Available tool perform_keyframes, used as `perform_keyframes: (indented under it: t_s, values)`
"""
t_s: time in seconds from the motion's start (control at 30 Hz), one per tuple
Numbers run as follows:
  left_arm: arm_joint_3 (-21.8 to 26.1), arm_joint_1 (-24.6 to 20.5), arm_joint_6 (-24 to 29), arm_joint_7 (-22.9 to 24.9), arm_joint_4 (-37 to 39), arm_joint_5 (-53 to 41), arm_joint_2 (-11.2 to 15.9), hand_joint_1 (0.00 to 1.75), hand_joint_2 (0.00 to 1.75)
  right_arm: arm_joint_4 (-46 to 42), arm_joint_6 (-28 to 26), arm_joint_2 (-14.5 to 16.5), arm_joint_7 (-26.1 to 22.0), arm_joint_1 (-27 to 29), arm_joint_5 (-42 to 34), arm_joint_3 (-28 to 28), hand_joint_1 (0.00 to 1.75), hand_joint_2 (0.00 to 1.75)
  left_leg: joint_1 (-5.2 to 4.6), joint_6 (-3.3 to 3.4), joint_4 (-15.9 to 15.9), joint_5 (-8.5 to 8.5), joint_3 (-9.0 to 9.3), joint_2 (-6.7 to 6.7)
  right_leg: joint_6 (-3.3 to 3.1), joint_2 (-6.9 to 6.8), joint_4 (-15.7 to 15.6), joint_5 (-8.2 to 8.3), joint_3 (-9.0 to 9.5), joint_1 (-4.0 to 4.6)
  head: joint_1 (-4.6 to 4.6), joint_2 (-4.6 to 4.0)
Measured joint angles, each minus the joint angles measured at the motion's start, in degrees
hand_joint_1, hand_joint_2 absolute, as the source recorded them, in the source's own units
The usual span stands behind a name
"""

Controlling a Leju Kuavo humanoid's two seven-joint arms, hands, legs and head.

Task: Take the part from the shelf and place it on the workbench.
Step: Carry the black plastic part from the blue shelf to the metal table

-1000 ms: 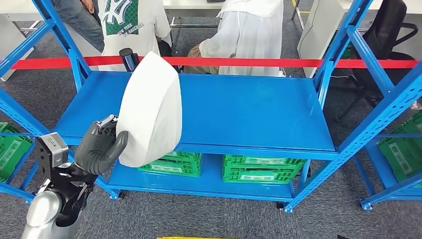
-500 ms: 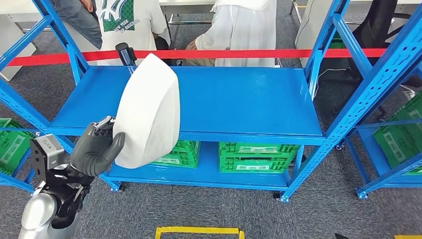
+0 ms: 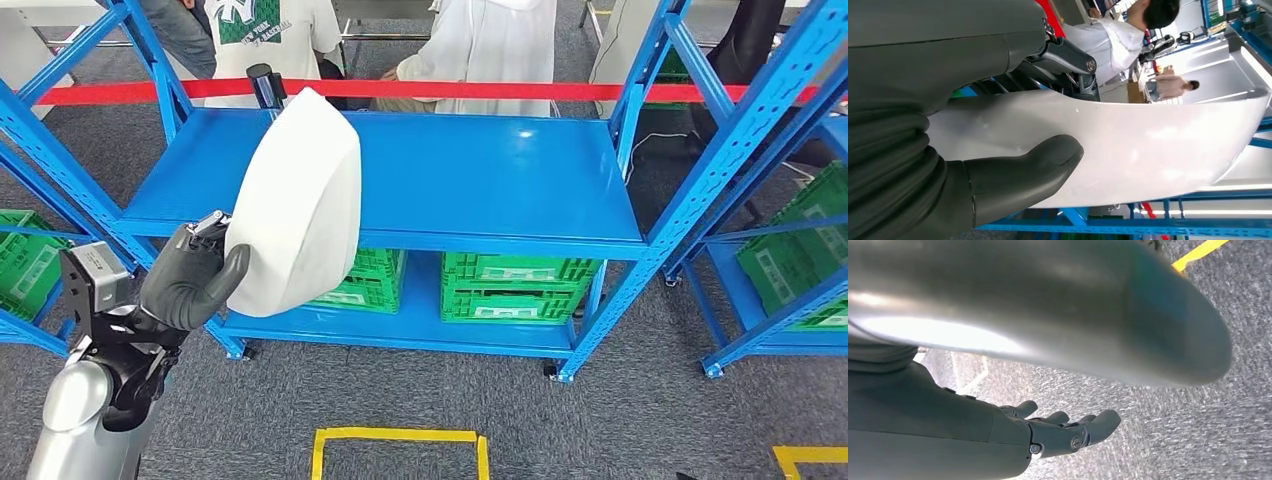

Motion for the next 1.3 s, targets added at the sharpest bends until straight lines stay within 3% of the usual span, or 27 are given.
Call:
perform_keyframes:
  t_s: [0.07, 0.17, 0.23, 0.3, 0.33, 0.37, 0.4, 0.47, 0.53, 0.57, 0.6, 0.67, 0.7, 0.73, 0.8, 0.83, 0.87, 0.9, 0.93, 0.97, 1.0, 1.07, 1.1, 1.17, 1.2, 1.23, 1.3]
  values:
    - [-0.08, -0.23, 0.0, -0.04, 0.16, 0.03, 0.06, 1.75, 1.75, 0.01, 0.05, 0.01, 0.01, -0.01, -0.01, -0.02, 0.0, 0.0, -0.13, -0.72, 0.36, 0.65, -0.48, -0.05, -0.97, 0.21, -1.62, -0.53, 0.67, 0.25, 0.03, -0.01]
    - [-0.21, -0.33, 0.0, -0.03, 0.38, 0.05, 0.2, 1.75, 1.75, 0.01, 0.08, 0.06, 0.05, -0.06, -0.02, -0.04, 0.0, 0.0, 0.03, -1.79, 0.53, 0.48, -0.95, -0.22, -2.3, -0.05, -1.82, 0.71, -0.34, 0.02, -0.05, -0.02]
    - [-0.23, -0.37, 0.0, -0.02, 0.52, 0.05, 0.33, 1.75, 1.75, -0.01, 0.07, 0.06, 0.04, -0.11, -0.02, -0.04, 0.0, 0.0, 0.2, -2.31, 3.33, -3.01, -2.02, -0.27, -2.83, -0.16, -1.94, 1.7, -1.29, -0.08, -0.29, -0.01]
    - [-0.27, -0.38, 0.0, -0.01, 0.65, 0.05, 0.4, 1.75, 1.75, -0.01, 0.06, 0.06, 0.05, -0.09, -0.02, -0.06, 0.0, 0.0, 0.33, -2.75, 9.56, -7.93, -3.74, -0.27, -3.05, -0.19, -1.9, 2.79, -2.7, -0.05, -0.45, -0.01]
    - [-0.31, -0.38, 0.0, -0.01, 0.76, 0.05, 0.42, 1.75, 1.75, -0.01, 0.06, 0.06, 0.05, -0.08, -0.02, -0.07, 0.0, 0.0, 0.36, -2.89, 12.83, -9.55, -4.33, -0.27, -3.06, -0.21, -1.88, 3.41, -3.53, -0.02, -0.47, -0.01]
    - [-0.33, -0.37, 0.0, -0.01, 0.89, 0.05, 0.43, 1.75, 1.75, 0.0, 0.06, 0.06, 0.05, -0.07, -0.02, -0.08, 0.0, 0.0, 0.37, -2.9, 14.9, -9.94, -4.19, -0.27, -3.02, -0.23, -1.85, 4.06, -4.39, 0.02, -0.48, -0.01]
    - [-0.36, -0.37, 0.0, -0.01, 1.0, 0.05, 0.43, 1.75, 1.75, 0.01, 0.06, 0.06, 0.05, -0.07, -0.02, -0.08, 0.0, 0.0, 0.36, -2.8, 15.27, -9.23, -3.23, -0.28, -2.96, -0.24, -1.84, 4.69, -5.21, 0.06, -0.48, -0.02]
    - [-0.42, -0.49, 0.0, -0.03, 1.14, 0.09, 0.44, 1.75, 1.75, 0.02, 0.02, 0.07, 0.06, -0.09, -0.03, -0.08, 0.0, 0.0, 0.22, -2.11, 10.13, -6.6, 1.75, -0.31, -2.78, -0.24, -1.83, 5.95, -6.63, 0.15, -0.49, -0.01]
    - [-0.57, -1.06, 0.02, -0.17, 1.22, 0.37, 0.51, 1.75, 1.75, 0.02, -0.11, 0.18, 0.15, -0.1, -0.08, -0.1, 0.0, 0.0, -0.12, -1.24, 2.01, -6.65, 7.71, -0.29, -2.32, -0.23, -1.92, 7.08, -7.42, 0.23, -0.46, 0.0]
    - [-0.72, -1.62, 0.1, -0.3, 1.36, 0.67, 0.56, 1.75, 1.75, 0.02, -0.2, 0.23, 0.27, -0.13, -0.13, -0.12, 0.0, 0.0, -0.37, -0.88, -0.67, -7.19, 9.32, -0.31, -1.99, -0.26, -2.07, 7.62, -7.53, 0.16, -0.5, -0.01]
    - [-0.95, -2.34, 0.21, -0.43, 1.64, 1.06, 0.64, 1.75, 1.75, 0.02, -0.3, 0.3, 0.42, -0.13, -0.19, -0.15, 0.0, 0.0, -0.6, -0.61, -1.98, -7.51, 9.82, -0.32, -1.58, -0.31, -2.33, 8.2, -7.56, 0.07, -0.55, -0.01]
    - [-1.72, -3.97, 0.46, -0.61, 2.44, 1.82, 0.76, 1.75, 1.75, 0.02, -0.44, 0.39, 0.69, -0.13, -0.37, -0.25, 0.0, 0.0, -0.72, 0.13, -2.64, -6.34, 9.17, -0.29, -0.75, -0.34, -2.76, 8.93, -7.62, -0.1, -0.68, -0.01]
    - [-2.22, -4.74, 0.51, -0.64, 2.9, 2.08, 0.8, 1.75, 1.75, 0.02, -0.48, 0.45, 0.77, -0.12, -0.45, -0.32, 0.0, 0.0, -0.62, 0.6, -2.91, -5.57, 8.75, -0.22, -0.41, -0.29, -2.35, 8.13, -7.87, -0.14, -0.63, 0.0]
    - [-2.7, -5.34, 0.55, -0.66, 3.28, 2.25, 0.8, 1.75, 1.75, 0.01, -0.5, 0.5, 0.78, -0.12, -0.52, -0.4, 0.0, 0.0, -0.46, 0.99, -3.19, -4.74, 8.2, -0.14, -0.13, -0.22, -1.04, 6.23, -8.35, -0.13, -0.54, 0.0]
    - [-3.43, -5.98, 0.6, -0.67, 3.87, 2.43, 0.81, 1.75, 1.75, 0.0, -0.61, 0.46, 0.77, -0.15, -0.56, -0.51, 0.0, 0.0, -0.36, 1.48, -3.21, -3.26, 6.66, -0.04, 0.33, -0.16, 4.87, 0.38, -9.88, -0.2, -0.32, 0.0]
    - [-3.68, -6.06, 0.66, -0.68, 4.08, 2.51, 0.82, 1.75, 1.75, -0.01, -0.69, 0.42, 0.75, -0.15, -0.56, -0.54, 0.0, 0.0, -0.35, 1.51, -3.05, -2.55, 5.72, 0.01, 0.56, -0.15, 8.51, -1.73, -10.6, -0.2, -0.26, 0.0]
    - [-3.92, -6.09, 0.77, -0.68, 4.27, 2.63, 0.83, 1.75, 1.75, -0.01, -0.77, 0.38, 0.78, -0.14, -0.55, -0.56, 0.0, 0.0, -0.31, 1.47, -2.8, -1.87, 4.67, 0.06, 0.77, -0.16, 11.41, -2.44, -10.87, -0.22, -0.23, 0.0]
    - [-4.15, -6.13, 0.9, -0.73, 4.46, 2.81, 0.86, 1.75, 1.75, -0.01, -0.85, 0.37, 0.81, -0.14, -0.49, -0.58, 0.0, 0.0, -0.24, 1.34, -2.44, -1.24, 3.49, 0.1, 0.95, -0.16, 12.74, -1.77, -10.36, -0.27, -0.21, 0.0]
    - [-4.35, -6.15, 1.04, -0.81, 4.63, 3.05, 0.93, 1.75, 1.75, -0.01, -0.92, 0.37, 0.85, -0.15, -0.35, -0.58, 0.0, 0.0, -0.12, 1.14, -1.97, -0.72, 2.34, 0.11, 1.1, -0.18, 12.06, -0.28, -8.89, -0.34, -0.2, -0.01]
    - [-4.49, -6.16, 1.19, -0.98, 4.76, 3.29, 1.04, 1.75, 1.75, -0.01, -0.99, 0.37, 0.9, -0.2, -0.11, -0.58, 0.0, 0.0, -0.01, 0.87, -1.37, -0.3, 1.25, 0.12, 1.23, -0.19, 9.53, 1.07, -6.46, -0.42, -0.2, -0.01]
    - [-4.56, -6.07, 1.32, -1.22, 4.76, 3.49, 1.21, 1.75, 1.75, -0.01, -1.04, 0.37, 0.94, -0.3, 0.23, -0.58, 0.0, 0.0, 0.03, 0.56, -0.7, 0.01, 0.23, 0.12, 1.31, -0.17, 5.86, 1.15, -3.58, -0.44, -0.13, -0.01]
    - [-4.57, -5.25, 1.75, -1.75, 4.27, 3.6, 1.82, 1.75, 1.75, -0.01, -0.97, 0.38, 0.84, -0.41, 0.95, -0.58, 0.0, 0.0, -0.09, -0.15, 0.4, 0.5, -0.97, 0.19, 0.57, 0.06, 0.09, -0.29, 0.3, -0.28, -0.04, -0.01]
    - [-4.54, -4.45, 2.02, -1.96, 3.71, 3.42, 2.12, 1.75, 1.75, -0.01, -0.86, 0.39, 0.7, -0.39, 1.28, -0.58, 0.0, 0.0, -0.17, -0.5, 0.59, 0.82, -1.22, 0.24, -0.02, 0.18, -1.16, -1.09, 0.87, -0.14, -0.07, -0.01]
    - [-4.32, -1.97, 2.47, -2.2, 2.09, 2.65, 2.58, 1.75, 1.75, -0.01, -0.61, 0.39, 0.37, -0.19, 1.84, -0.57, 0.0, 0.0, -0.14, -1.24, 0.5, 1.46, -1.27, 0.23, -1.25, 0.15, -1.61, -0.57, 0.32, -0.15, -0.17, -0.02]
    - [-4.14, -0.51, 2.56, -2.28, 1.16, 2.14, 2.76, 1.75, 1.75, -0.01, -0.51, 0.39, 0.24, -0.13, 2.06, -0.56, 0.0, 0.0, -0.03, -1.62, 0.75, 0.83, -1.47, 0.13, -1.77, 0.07, -1.67, 0.01, -0.12, -0.19, -0.29, -0.02]
    - [-3.92, 0.92, 2.64, -2.38, 0.24, 1.66, 2.96, 1.75, 1.75, -0.01, -0.43, 0.38, 0.15, -0.08, 2.22, -0.55, 0.0, 0.0, 0.08, -1.97, 1.83, -0.85, -1.83, 0.01, -2.24, -0.04, -1.84, 0.67, -0.67, -0.27, -0.39, -0.02]
    - [-3.59, 3.28, 2.84, -2.62, -1.3, 0.79, 3.29, 1.75, 1.75, -0.01, -0.41, 0.36, 0.08, 0.01, 2.36, -0.54, 0.0, 0.0, 0.27, -2.53, 7.04, -6.56, -3.15, -0.16, -2.72, -0.17, -1.97, 1.97, -2.08, -0.29, -0.64, -0.01]
